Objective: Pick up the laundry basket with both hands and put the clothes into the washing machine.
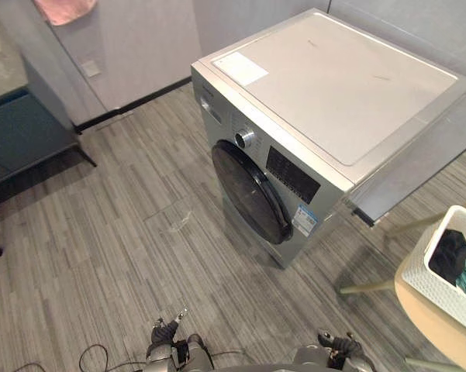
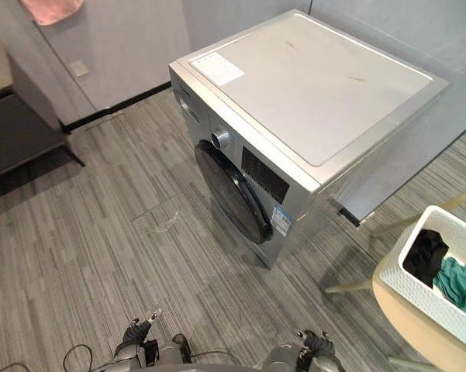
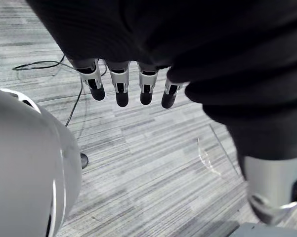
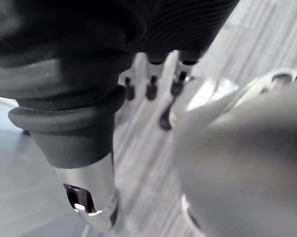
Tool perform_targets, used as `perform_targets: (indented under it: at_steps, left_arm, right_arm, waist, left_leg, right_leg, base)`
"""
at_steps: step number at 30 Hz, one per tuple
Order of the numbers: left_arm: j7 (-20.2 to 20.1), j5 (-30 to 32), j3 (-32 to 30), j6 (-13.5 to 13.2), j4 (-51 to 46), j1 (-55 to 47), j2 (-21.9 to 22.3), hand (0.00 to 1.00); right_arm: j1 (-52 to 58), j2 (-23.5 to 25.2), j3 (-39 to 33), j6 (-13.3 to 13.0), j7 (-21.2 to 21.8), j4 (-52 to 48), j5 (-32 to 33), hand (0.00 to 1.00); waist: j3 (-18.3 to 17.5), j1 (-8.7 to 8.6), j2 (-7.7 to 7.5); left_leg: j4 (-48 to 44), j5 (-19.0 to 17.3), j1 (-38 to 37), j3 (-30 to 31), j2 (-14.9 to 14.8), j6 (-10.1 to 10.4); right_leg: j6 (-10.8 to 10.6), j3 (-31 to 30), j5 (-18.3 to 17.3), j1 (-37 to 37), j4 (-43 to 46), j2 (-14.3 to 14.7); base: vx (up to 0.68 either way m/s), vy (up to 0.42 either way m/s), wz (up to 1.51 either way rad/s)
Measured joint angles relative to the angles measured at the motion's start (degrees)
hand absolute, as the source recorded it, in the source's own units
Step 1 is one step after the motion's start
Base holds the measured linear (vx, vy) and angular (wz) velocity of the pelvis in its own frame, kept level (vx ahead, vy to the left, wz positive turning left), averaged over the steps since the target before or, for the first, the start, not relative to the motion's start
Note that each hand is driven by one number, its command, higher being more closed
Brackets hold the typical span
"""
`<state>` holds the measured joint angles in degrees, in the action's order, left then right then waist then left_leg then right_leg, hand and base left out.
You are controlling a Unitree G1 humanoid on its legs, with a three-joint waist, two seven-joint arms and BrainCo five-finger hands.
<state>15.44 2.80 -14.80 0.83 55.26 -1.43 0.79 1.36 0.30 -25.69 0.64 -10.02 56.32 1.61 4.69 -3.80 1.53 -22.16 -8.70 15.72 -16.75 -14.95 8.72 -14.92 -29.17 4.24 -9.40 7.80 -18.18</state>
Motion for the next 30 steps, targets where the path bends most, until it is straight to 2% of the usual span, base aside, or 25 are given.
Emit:
perform_targets:
  at_steps: [1, 3, 4, 5, 6, 7, 9, 10, 11, 13, 14, 16, 17, 19, 20, 22, 24, 26, 27, 30]
  left_arm:
    - [0.00, 0.00, 0.82, 0.00, 0.02, 0.25, -0.25, 0.00]
    - [-0.10, 0.10, 2.25, -0.02, 0.06, 1.27, -1.58, 0.00]
    - [-0.12, 0.12, 3.24, -0.03, 0.19, 2.01, -2.89, 0.00]
    - [-0.12, 0.16, 3.31, -0.03, 0.66, 2.51, -3.49, 0.00]
    - [-0.12, 0.23, 3.34, 0.00, 1.39, 2.98, -4.32, 0.00]
    - [-0.02, 0.37, 3.08, 0.04, 1.54, 2.77, -5.46, 0.00]
    - [0.10, 0.73, 2.76, 0.30, 1.62, 2.24, -6.57, 0.00]
    - [0.23, 0.86, 2.62, 0.54, 1.60, 1.52, -6.90, 0.00]
    - [0.30, 1.47, 2.45, 0.65, 1.66, 1.18, -6.86, 0.00]
    - [0.23, 2.54, 1.66, 1.31, 1.76, 0.62, -6.39, 0.00]
    - [0.17, 2.62, 1.66, 1.35, 1.77, 0.48, -6.19, 0.00]
    - [-0.10, 3.10, 1.67, 1.48, 2.11, 0.48, -6.36, 0.00]
    - [-0.29, 3.98, 1.68, 2.07, 2.35, 1.10, -6.54, 0.00]
    - [-0.36, 4.46, 2.29, 2.55, 2.81, 2.25, -5.64, 0.00]
    - [-0.42, 4.54, 3.69, 2.65, 2.83, 3.04, -4.57, 0.00]
    - [-0.44, 4.43, 5.08, 2.43, 2.78, 3.86, -3.05, 0.00]
    - [-0.48, 4.40, 6.39, 1.90, 2.55, 4.04, -2.04, 0.00]
    - [-0.51, 4.43, 6.85, 1.80, 2.80, 4.10, -2.06, 0.00]
    - [-0.52, 4.45, 7.77, 1.79, 2.80, 3.81, -2.24, 0.00]
    - [-0.53, 4.46, 7.98, 1.87, 3.19, 3.03, -2.19, 0.00]
  right_arm:
    - [-0.62, -0.04, 0.05, -0.03, -0.01, 0.01, 0.02, 0.00]
    - [-2.89, -0.21, 2.12, -0.14, -0.05, 0.03, 0.07, 0.00]
    - [-3.79, -0.16, 3.99, -0.12, -0.09, -0.20, 0.09, 0.00]
    - [-3.93, -0.12, 5.29, -0.13, -0.06, -0.78, 0.15, 0.00]
    - [-4.29, -0.03, 8.11, -0.11, -0.04, -2.36, 0.15, 0.00]
    - [-3.88, 0.02, 11.43, -0.03, -0.11, -5.56, 0.13, 0.00]
    - [-2.86, 0.02, 15.69, -0.23, -0.21, -12.16, 0.07, 0.00]
    - [-2.34, -0.08, 18.21, -0.32, -0.29, -17.19, 0.00, 0.00]
    - [-1.67, -0.25, 20.48, -0.47, -0.18, -22.89, -0.30, 0.00]
    - [-1.06, -1.58, 23.97, -1.95, 0.40, -31.16, -1.81, 0.00]
    - [-1.08, -2.07, 25.09, -2.35, 0.50, -33.48, -2.10, 0.00]
    - [-0.95, -3.29, 27.83, -3.40, 1.78, -40.50, -2.45, 0.00]
    - [-1.10, -4.51, 29.58, -4.85, 3.06, -45.46, -2.52, 0.00]
    - [-1.52, -5.68, 29.70, -5.28, 3.78, -47.56, -2.49, 0.00]
    - [-1.45, -7.31, 29.74, -5.28, 4.15, -49.39, -2.10, 0.00]
    - [0.13, -9.45, 29.52, -5.36, 4.51, -53.93, -1.75, 0.00]
    - [1.87, -11.23, 29.57, -6.72, 5.54, -60.04, -0.90, 0.00]
    - [2.56, -11.28, 29.79, -7.19, 6.64, -62.88, 0.63, 0.00]
    - [2.74, -11.30, 30.25, -7.32, 7.28, -63.47, 1.42, 0.00]
    - [2.36, -11.41, 31.52, -7.60, 8.41, -63.49, 5.83, 0.00]
  waist:
    - [-0.04, 0.10, 0.07]
    - [-0.24, 0.15, -0.01]
    - [-0.42, 0.04, -0.30]
    - [-0.48, 0.12, -0.41]
    - [-0.54, 0.01, -0.46]
    - [-0.54, 0.40, -0.44]
    - [-0.52, 0.68, -0.41]
    - [-0.52, 1.12, -0.42]
    - [-0.53, 1.10, -0.48]
    - [-0.60, 1.24, -0.84]
    - [-0.59, 1.24, -0.89]
    - [-0.65, 1.26, -1.79]
    - [-0.15, 1.37, -2.47]
    - [0.35, 1.30, -1.90]
    - [0.50, 1.22, -1.85]
    - [0.59, 1.04, -1.81]
    - [0.66, 0.88, -1.52]
    - [0.80, 0.84, -1.25]
    - [0.87, 1.10, -1.17]
    - [1.55, 1.74, -0.17]
  left_leg:
    - [0.16, -0.22, 0.24, -0.86, 0.06, -0.40]
    - [1.78, -0.77, 1.42, -3.00, 0.85, -1.74]
    - [2.58, -0.79, 2.17, -4.49, 1.43, -2.97]
    - [2.71, -0.83, 2.45, -5.37, 1.48, -3.48]
    - [3.06, -0.67, 2.77, -7.05, 0.98, -4.18]
    - [3.16, -0.63, 2.82, -8.79, 0.76, -4.28]
    - [3.34, -0.59, 2.35, -10.99, -0.20, -4.35]
    - [3.68, -0.54, 1.43, -12.76, -1.00, -4.33]
    - [4.27, -0.03, 0.44, -13.59, -1.33, -3.95]
    - [5.64, 0.79, -1.73, -14.00, -1.33, -2.78]
    - [6.37, 1.21, -2.44, -14.13, -1.39, -2.16]
    - [8.60, 2.57, -3.94, -14.13, -1.84, -0.55]
    - [10.39, 3.92, -4.69, -12.68, -3.31, 1.19]
    - [12.61, 5.00, -5.22, -10.03, -3.81, -0.12]
    - [14.39, 5.01, -6.42, -7.31, -3.09, -0.15]
    - [15.64, 6.46, -7.80, -4.78, -3.01, -1.36]
    - [16.84, 8.26, -8.12, -3.12, -2.78, -0.54]
    - [18.38, 9.70, -8.06, -1.01, -2.44, -0.66]
    - [19.38, 10.81, -8.33, -0.04, -2.00, -1.20]
    - [20.64, 12.03, -8.07, 1.45, -1.78, -1.18]
  right_leg:
    - [0.08, -0.41, 2.91, -0.96, -0.66, 0.00]
    - [0.58, -1.01, 13.53, -4.67, -3.72, -0.22]
    - [5.54, -0.54, 17.70, -6.48, -5.63, -0.43]
    - [7.15, -0.32, 19.09, -7.23, -6.24, -0.40]
    - [6.51, 0.75, 18.53, -8.33, -5.93, 0.60]
    - [6.20, 4.33, 18.26, -9.99, -5.17, 2.35]
    - [6.24, 9.25, 18.28, -10.96, -5.11, 3.59]
    - [4.40, 11.92, 16.54, -11.58, -4.12, 4.84]
    - [0.81, 11.88, 10.62, -12.15, -0.63, 7.32]
    - [1.92, 11.13, 4.91, -12.30, 1.28, 9.34]
    - [2.05, 10.71, 3.87, -12.22, 1.33, 9.77]
    - [3.08, 9.98, -0.85, -11.88, 1.46, 11.01]
    - [3.00, 9.97, -4.36, -11.03, 0.67, 12.79]
    - [4.02, 10.59, -3.98, -10.69, 0.79, 14.59]
    - [4.51, 11.23, -4.07, -9.68, 1.13, 16.02]
    - [6.05, 12.81, -5.07, -8.23, 2.40, 16.58]
    - [6.57, 14.84, -6.92, -7.76, 4.11, 16.39]
    - [7.06, 16.91, -7.84, -7.50, 5.15, 16.05]
    - [7.19, 18.10, -8.64, -7.33, 5.68, 15.61]
    - [7.75, 20.36, -9.62, -6.91, 6.17, 15.18]
  base:
    - [-0.03, 0.306, -0.57]
    - [-0.11, 0.239, -0.64]
    - [-0.14, 0.180, -0.59]
    - [-0.11, 0.102, -0.51]
    - [-0.06, 0.041, -0.61]
    - [-0.04, 0.028, -0.69]
    - [0.00, -0.022, -0.76]
    - [0.04, -0.121, -0.78]
    - [0.05, -0.135, -0.60]
    - [0.06, -0.203, -0.55]
    - [0.06, -0.268, -0.59]
    - [0.04, -0.281, -0.34]
    - [0.03, -0.368, -0.19]
    - [0.02, -0.305, -0.08]
    - [0.02, -0.143, 0.04]
    - [0.03, -0.103, 0.26]
    - [0.01, -0.057, 0.49]
    - [-0.02, -0.033, 0.62]
    - [-0.01, -0.033, 0.67]
    - [-0.02, -0.014, 0.45]
